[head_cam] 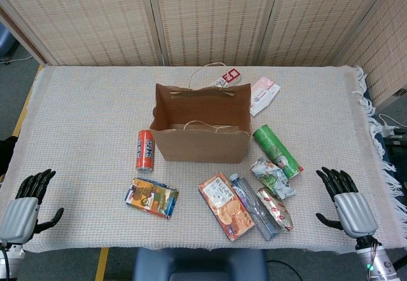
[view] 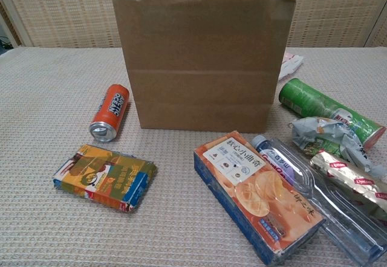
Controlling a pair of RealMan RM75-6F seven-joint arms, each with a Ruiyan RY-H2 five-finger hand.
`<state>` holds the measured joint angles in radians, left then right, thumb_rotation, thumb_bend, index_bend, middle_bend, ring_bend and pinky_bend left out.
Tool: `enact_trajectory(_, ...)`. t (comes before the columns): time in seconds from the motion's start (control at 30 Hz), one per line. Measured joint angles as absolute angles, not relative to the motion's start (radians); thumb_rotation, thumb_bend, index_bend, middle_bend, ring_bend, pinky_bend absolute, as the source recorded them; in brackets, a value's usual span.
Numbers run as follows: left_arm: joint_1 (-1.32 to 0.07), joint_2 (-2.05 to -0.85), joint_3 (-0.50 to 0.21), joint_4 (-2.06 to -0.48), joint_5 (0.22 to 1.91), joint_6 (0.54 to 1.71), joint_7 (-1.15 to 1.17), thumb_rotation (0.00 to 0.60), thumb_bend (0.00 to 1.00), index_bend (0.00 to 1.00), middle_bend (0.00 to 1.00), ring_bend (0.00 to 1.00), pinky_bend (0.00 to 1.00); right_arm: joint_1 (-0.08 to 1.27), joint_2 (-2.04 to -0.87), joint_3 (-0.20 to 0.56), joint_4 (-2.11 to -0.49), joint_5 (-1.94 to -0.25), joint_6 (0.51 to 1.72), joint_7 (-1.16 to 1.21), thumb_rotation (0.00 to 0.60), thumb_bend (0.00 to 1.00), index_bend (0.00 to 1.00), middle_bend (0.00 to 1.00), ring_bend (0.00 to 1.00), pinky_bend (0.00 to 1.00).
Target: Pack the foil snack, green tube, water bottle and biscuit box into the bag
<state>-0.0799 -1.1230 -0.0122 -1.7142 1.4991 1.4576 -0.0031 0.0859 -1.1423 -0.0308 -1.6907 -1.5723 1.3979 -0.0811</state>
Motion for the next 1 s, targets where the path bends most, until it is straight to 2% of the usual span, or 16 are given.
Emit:
enact_trajectory(0.47, -0.080, -1.123, -0.014, -1.711, 1.496, 1.457, -0.010, 0.600, 0.33, 0.00, 0.00, 0.00, 0.01, 0.089, -1.138, -0.040, -1.706, -1.582, 1.387, -0.074, 0.600, 0.07, 0.00, 0.00, 0.00, 0.00)
enact_trajectory(0.8, -0.080, -1.122, -0.014, -1.709, 1.495, 1.456, -0.011, 0.600, 0.33, 0.00, 0.00, 0.00, 0.01, 0.124, -1.075, -0.099, -1.787, -1.577, 1.240, -0.046, 0.600, 0.07, 0.00, 0.00, 0.00, 0.00)
enact_trajectory(1.0, -0.079, -1.124, -0.014, -1.713, 1.496, 1.459, 0.001, 0.600, 0.33, 0.00, 0.00, 0.00, 0.01, 0.127, -1.112, -0.105, -1.833, -1.582, 1.238, -0.129, 0.600, 0.07, 0.00, 0.00, 0.00, 0.00)
